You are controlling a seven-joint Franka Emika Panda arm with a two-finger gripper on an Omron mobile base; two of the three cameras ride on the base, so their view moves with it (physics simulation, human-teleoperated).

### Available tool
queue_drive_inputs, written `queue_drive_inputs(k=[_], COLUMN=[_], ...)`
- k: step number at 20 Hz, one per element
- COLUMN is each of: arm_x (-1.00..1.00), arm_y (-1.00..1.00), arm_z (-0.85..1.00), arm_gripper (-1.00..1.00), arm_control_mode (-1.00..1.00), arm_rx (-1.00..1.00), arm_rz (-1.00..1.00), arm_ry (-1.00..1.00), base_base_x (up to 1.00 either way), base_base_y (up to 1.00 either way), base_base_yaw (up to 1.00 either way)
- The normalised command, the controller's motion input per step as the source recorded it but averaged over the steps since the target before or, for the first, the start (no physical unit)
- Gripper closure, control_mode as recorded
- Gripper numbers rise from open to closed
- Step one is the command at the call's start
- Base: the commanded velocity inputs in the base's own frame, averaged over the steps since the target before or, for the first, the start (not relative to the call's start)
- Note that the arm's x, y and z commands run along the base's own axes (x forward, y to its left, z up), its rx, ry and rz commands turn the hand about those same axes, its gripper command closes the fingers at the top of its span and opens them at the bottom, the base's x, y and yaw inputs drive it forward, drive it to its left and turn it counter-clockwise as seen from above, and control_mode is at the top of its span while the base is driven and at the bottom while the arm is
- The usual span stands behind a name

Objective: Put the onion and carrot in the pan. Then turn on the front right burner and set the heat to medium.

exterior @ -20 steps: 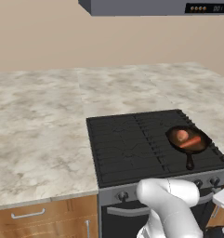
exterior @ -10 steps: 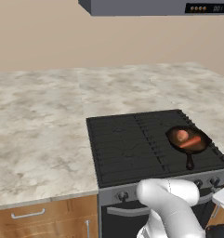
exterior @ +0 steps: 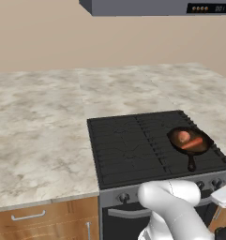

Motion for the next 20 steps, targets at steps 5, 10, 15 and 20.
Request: queue_drive_inputs(k=[5, 10, 15, 20], arm_x=[0.19, 0.13, 0.04, 0.03], arm_y=[-0.16, -0.12, -0.14, -0.08], arm_z=[-0.1, -0.15, -0.18, -0.14], arm_gripper=[-1.0, -1.0, -1.0, -1.0], arm_control_mode=[-1.0, -1.0, -1.0, -1.0], arm_rx=[0.0, 0.0, 0.0, 0.0], arm_rz=[0.0, 0.0, 0.0, 0.0], arm_ry=[0.0, 0.0, 0.0, 0.0], base_base_x=[0.0, 0.0, 0.0, 0.0], base_base_y=[0.0, 0.0, 0.0, 0.0], base_base_yaw=[0.0, 0.0, 0.0, 0.0])
